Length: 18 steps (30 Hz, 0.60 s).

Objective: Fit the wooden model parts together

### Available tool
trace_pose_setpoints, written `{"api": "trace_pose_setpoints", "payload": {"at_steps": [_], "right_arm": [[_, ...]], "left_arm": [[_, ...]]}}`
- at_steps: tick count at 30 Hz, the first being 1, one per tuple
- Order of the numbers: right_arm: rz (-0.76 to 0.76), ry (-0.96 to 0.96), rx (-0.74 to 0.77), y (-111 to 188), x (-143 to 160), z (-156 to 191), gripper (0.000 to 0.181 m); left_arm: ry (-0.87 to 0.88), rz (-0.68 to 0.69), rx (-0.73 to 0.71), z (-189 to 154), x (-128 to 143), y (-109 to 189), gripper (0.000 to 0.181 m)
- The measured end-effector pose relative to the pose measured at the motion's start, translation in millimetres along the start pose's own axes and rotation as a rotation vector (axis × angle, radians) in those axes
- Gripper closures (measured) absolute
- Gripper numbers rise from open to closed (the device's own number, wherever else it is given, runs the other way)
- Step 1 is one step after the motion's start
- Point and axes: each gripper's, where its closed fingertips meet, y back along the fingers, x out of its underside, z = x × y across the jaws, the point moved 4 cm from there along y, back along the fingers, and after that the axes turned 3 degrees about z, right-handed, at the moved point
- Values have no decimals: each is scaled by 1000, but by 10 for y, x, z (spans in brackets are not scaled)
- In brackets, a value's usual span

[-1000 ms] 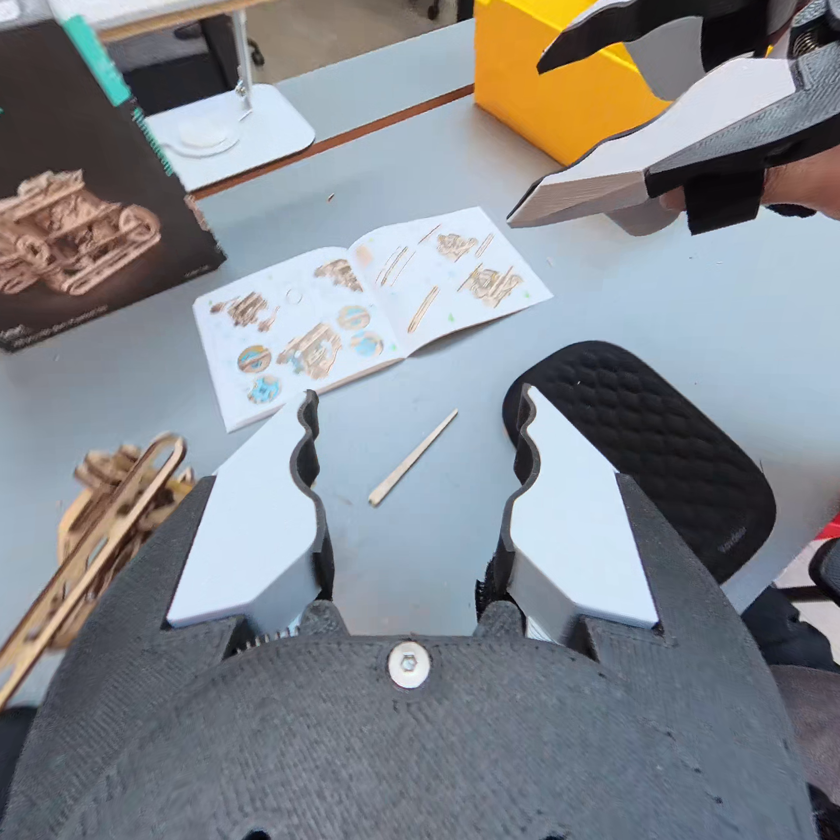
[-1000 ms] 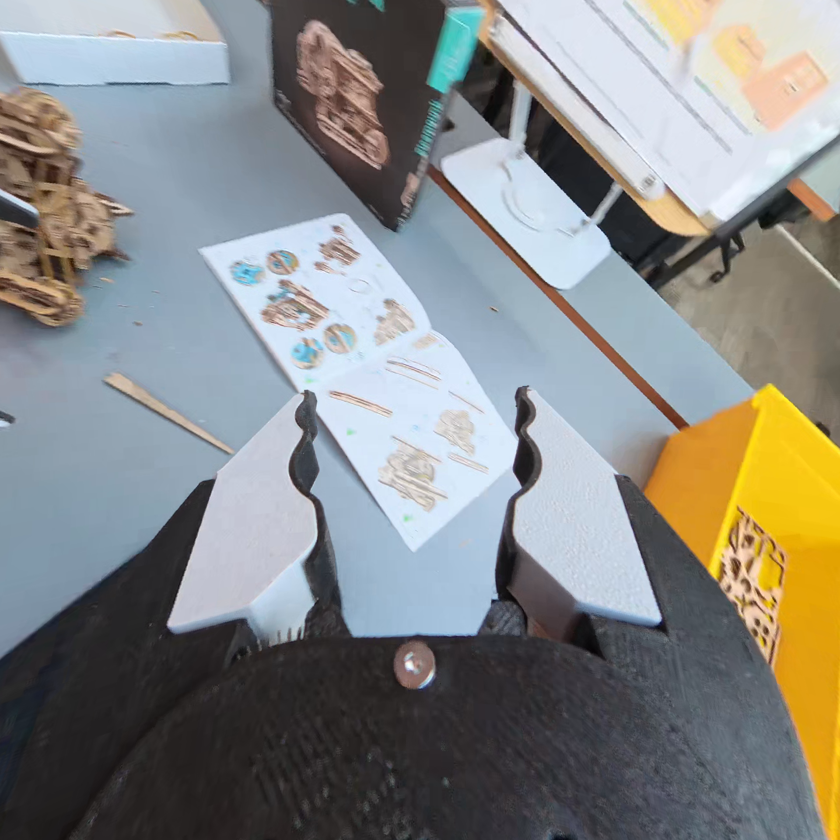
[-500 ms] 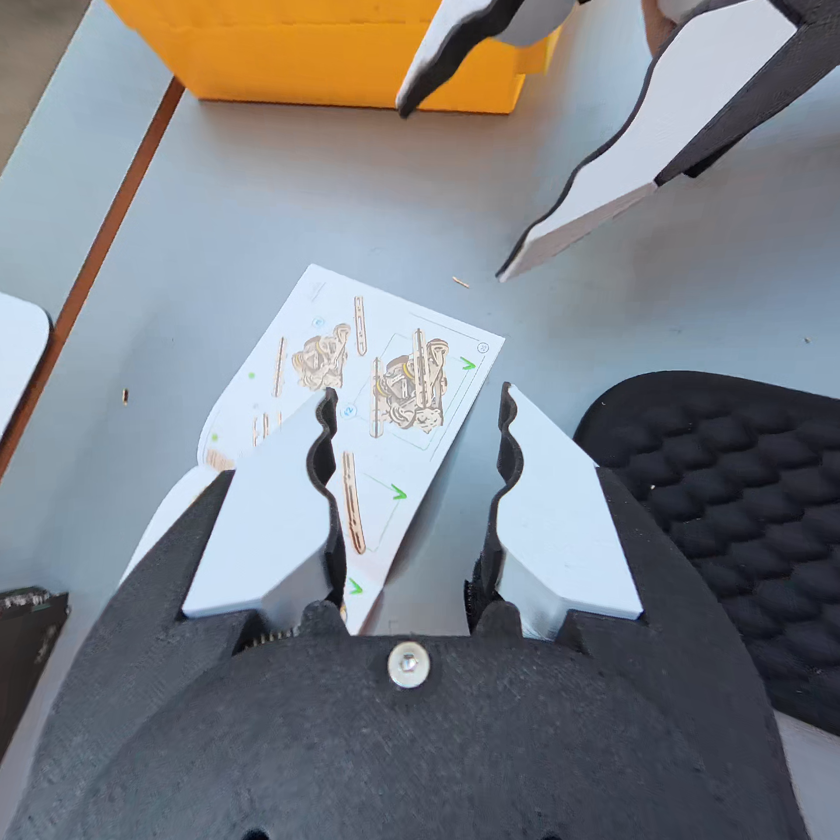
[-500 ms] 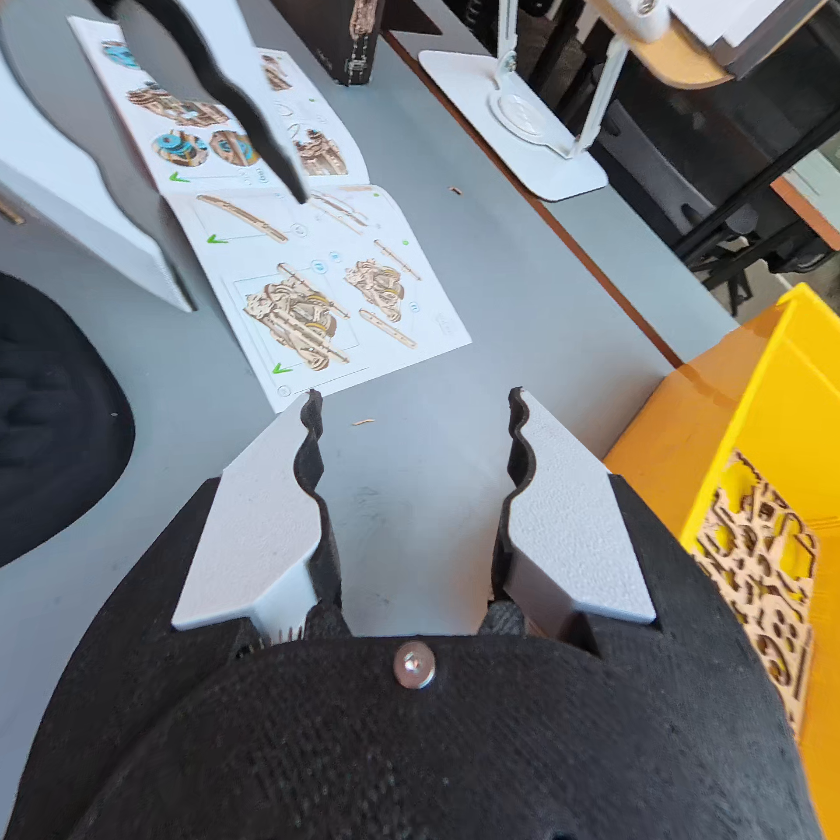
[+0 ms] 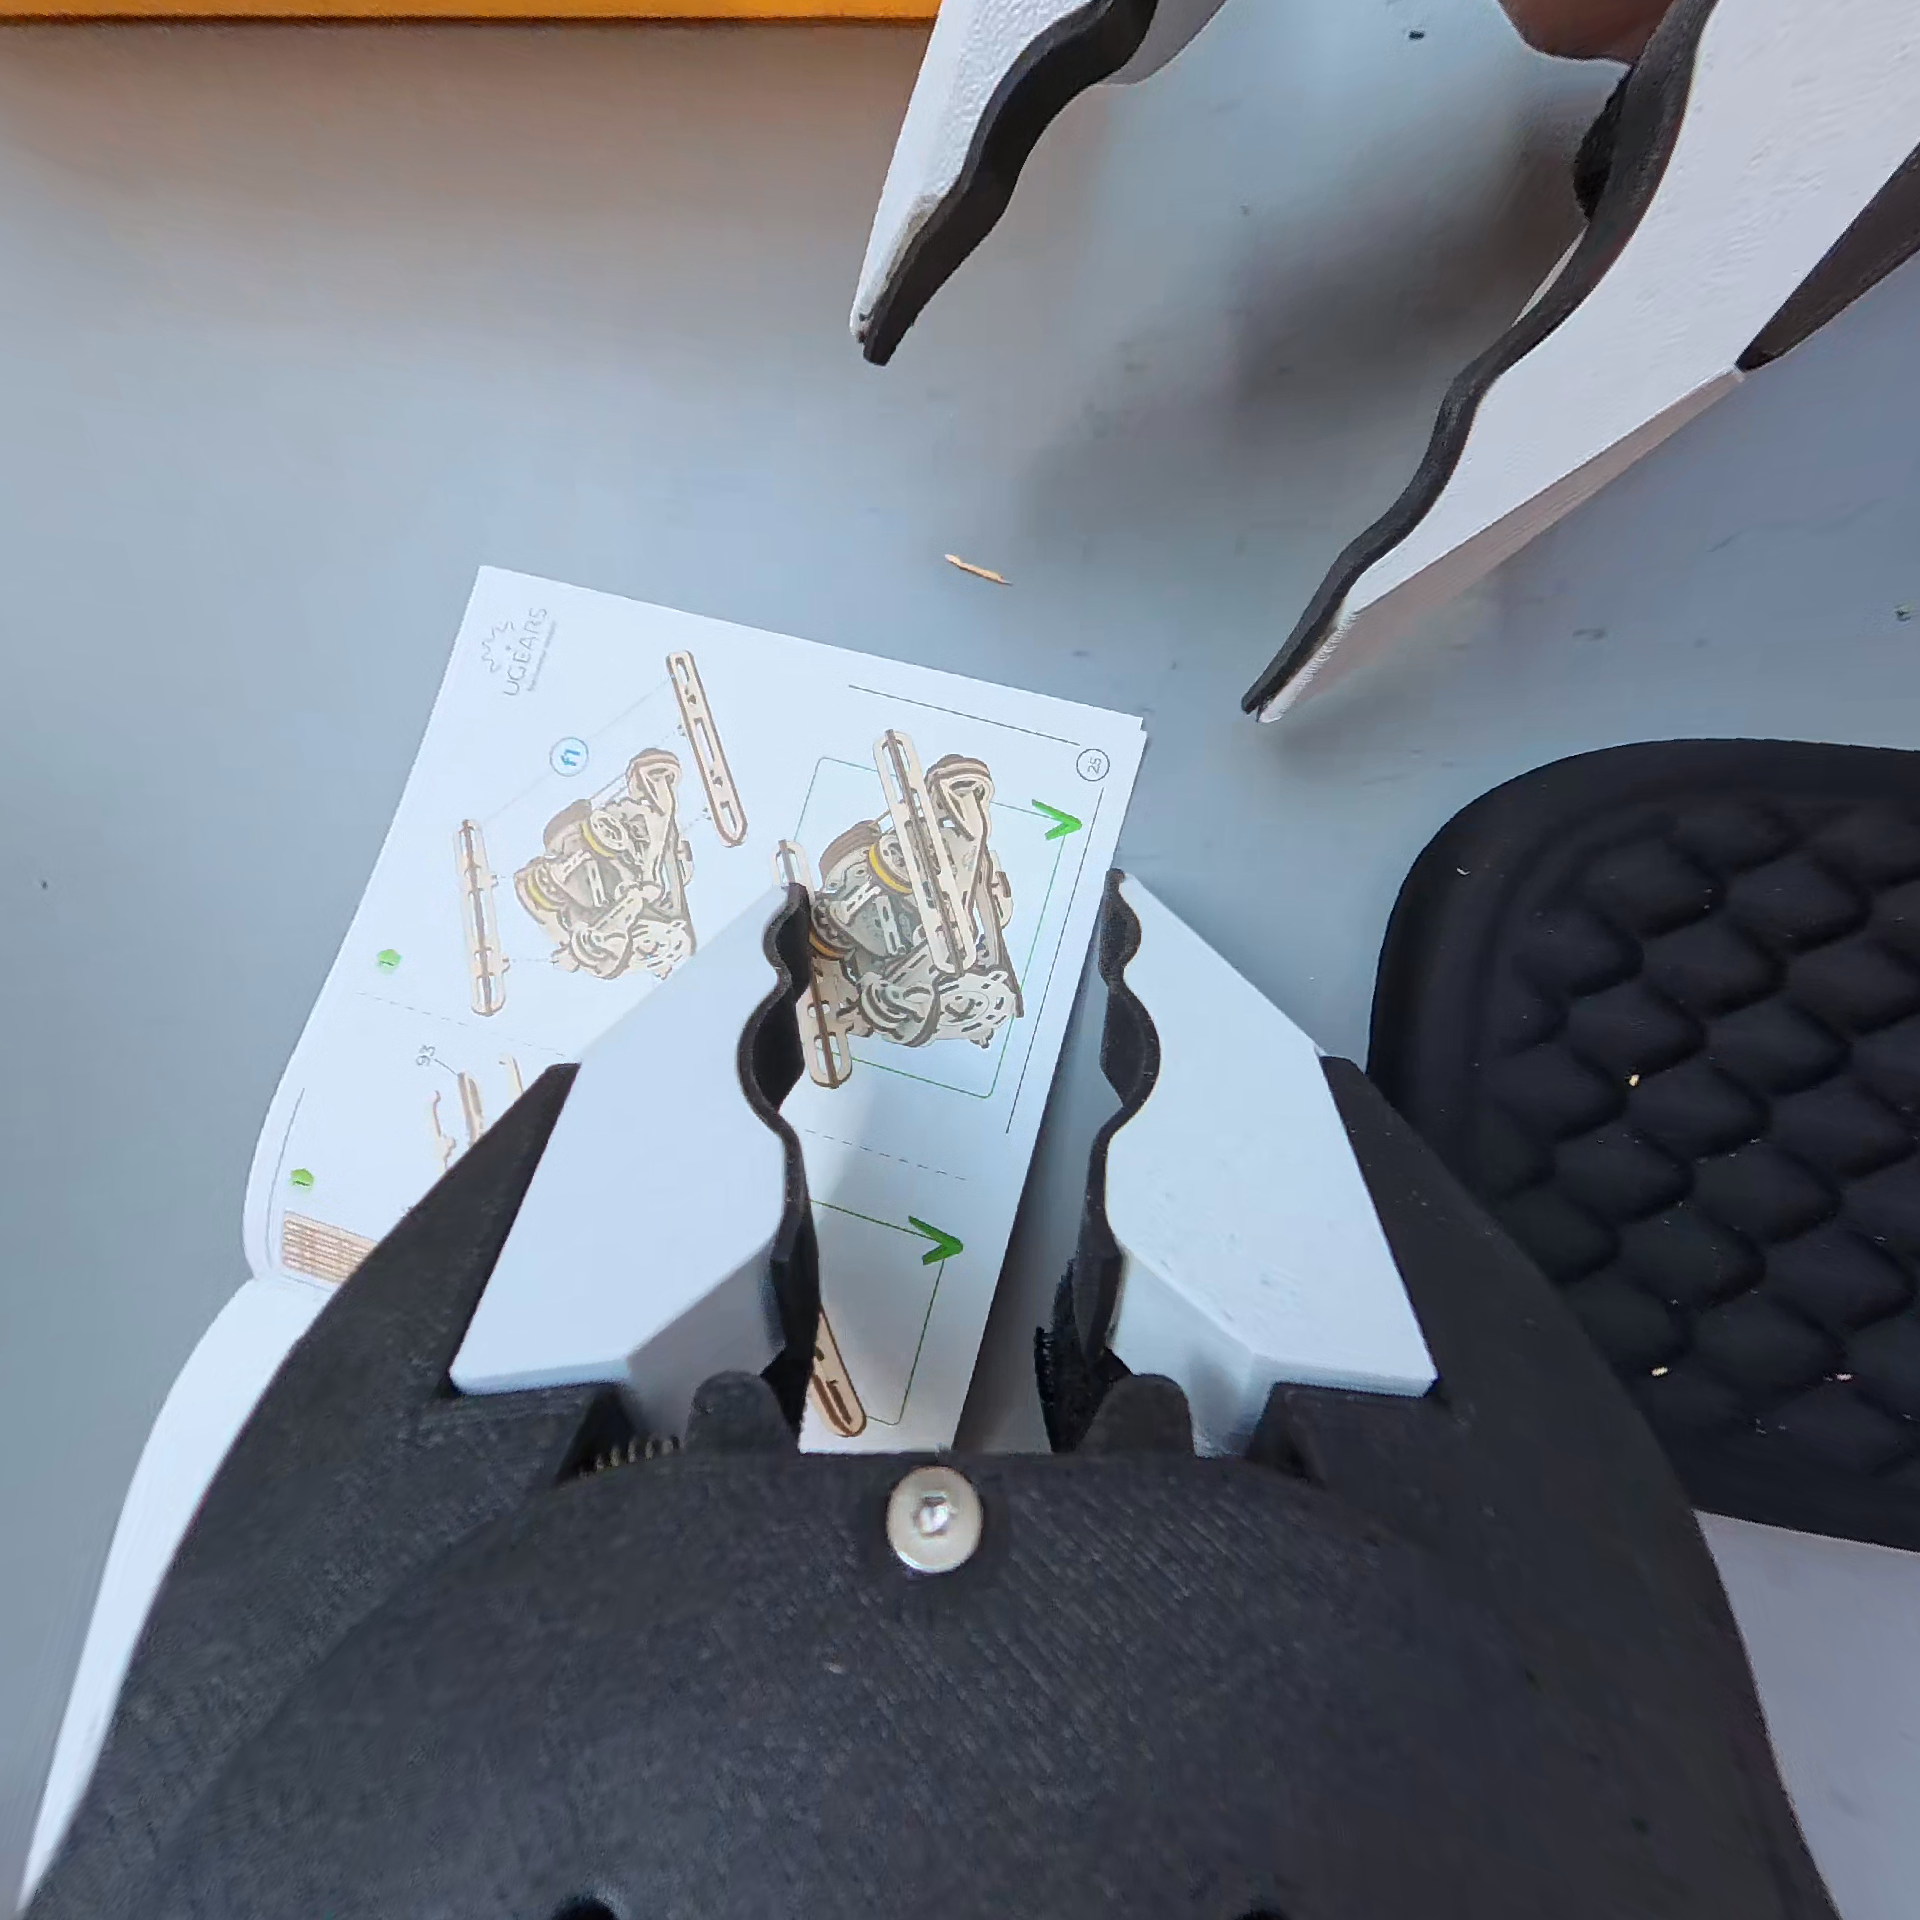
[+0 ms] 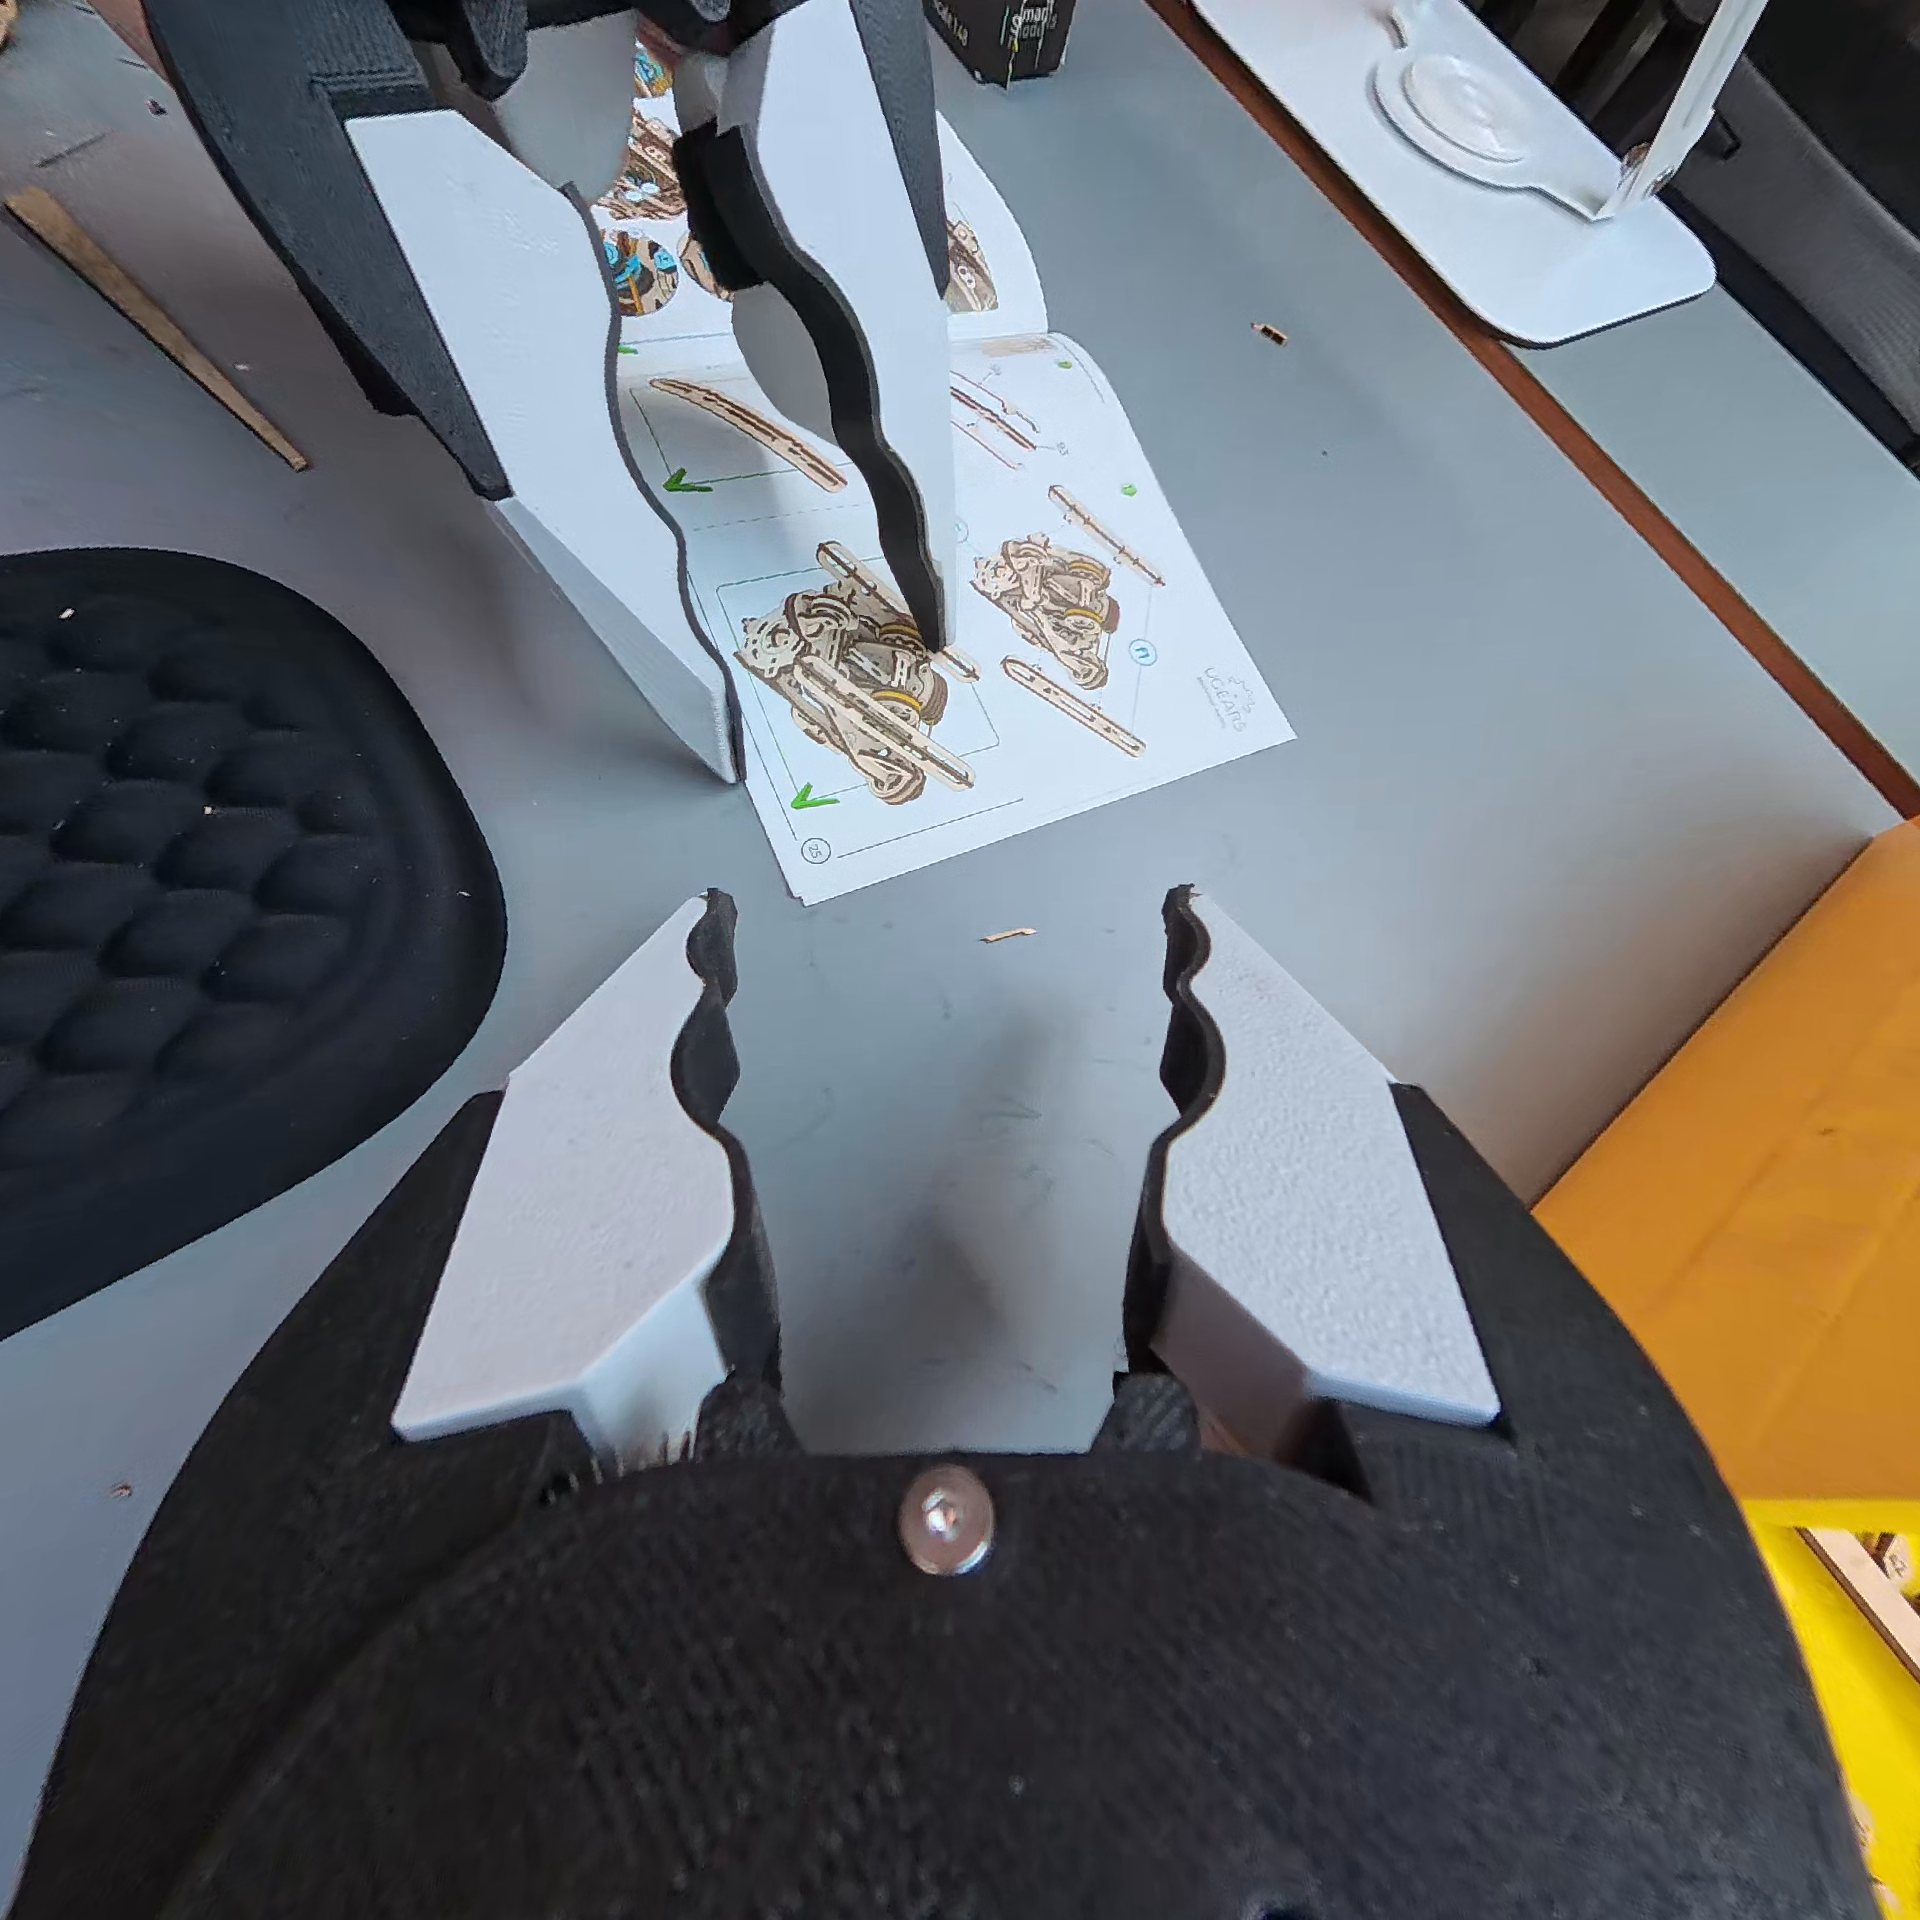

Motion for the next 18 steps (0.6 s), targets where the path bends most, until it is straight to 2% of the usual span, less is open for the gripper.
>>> {"api": "trace_pose_setpoints", "payload": {"at_steps": [18], "right_arm": [[-9,3,-12,13,-14,12,99]], "left_arm": [[63,-14,40,-41,84,60,134]]}}
